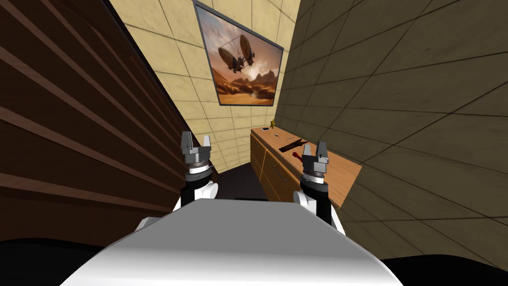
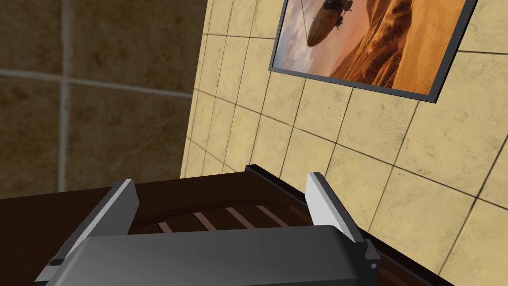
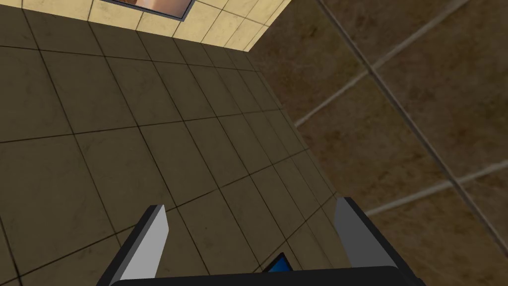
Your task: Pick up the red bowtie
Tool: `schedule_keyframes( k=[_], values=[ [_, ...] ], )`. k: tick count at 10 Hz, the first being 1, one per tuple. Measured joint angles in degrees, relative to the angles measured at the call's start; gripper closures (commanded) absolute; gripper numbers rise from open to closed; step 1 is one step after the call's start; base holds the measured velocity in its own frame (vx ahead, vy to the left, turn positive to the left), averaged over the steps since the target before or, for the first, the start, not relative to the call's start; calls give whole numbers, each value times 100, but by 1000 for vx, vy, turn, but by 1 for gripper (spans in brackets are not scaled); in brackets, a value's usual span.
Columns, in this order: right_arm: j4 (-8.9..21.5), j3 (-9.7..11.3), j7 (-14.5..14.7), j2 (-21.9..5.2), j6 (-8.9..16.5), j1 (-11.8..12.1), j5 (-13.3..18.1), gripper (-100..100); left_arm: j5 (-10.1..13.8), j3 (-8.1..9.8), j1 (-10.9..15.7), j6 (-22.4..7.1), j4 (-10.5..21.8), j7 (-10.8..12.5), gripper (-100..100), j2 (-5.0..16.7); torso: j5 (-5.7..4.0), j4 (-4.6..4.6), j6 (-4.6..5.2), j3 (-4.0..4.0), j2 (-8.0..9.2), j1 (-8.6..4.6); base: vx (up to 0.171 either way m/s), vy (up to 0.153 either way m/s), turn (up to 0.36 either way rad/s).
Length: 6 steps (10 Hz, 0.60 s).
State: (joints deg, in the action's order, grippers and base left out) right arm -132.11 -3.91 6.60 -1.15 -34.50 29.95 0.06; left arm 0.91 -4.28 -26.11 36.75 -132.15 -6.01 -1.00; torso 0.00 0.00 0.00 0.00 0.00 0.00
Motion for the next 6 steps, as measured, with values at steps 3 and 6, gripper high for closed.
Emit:
schedule_keyframes(
  k=[3, 6],
  values=[
    [196, 21, -93, -386, -41, 243, 17, -100, 0, -1, 0, 0, 0, 0, 0, -1, 9, -4, 0, -9, -15, 42, 44, 114, 14],
    [525, 135, -229, -863, -49, 702, 98, -100, 0, -2, -1, 0, 0, 0, 0, -2, 18, -6, 0, -14, -25, 80, 62, 175, 10]
  ],
)
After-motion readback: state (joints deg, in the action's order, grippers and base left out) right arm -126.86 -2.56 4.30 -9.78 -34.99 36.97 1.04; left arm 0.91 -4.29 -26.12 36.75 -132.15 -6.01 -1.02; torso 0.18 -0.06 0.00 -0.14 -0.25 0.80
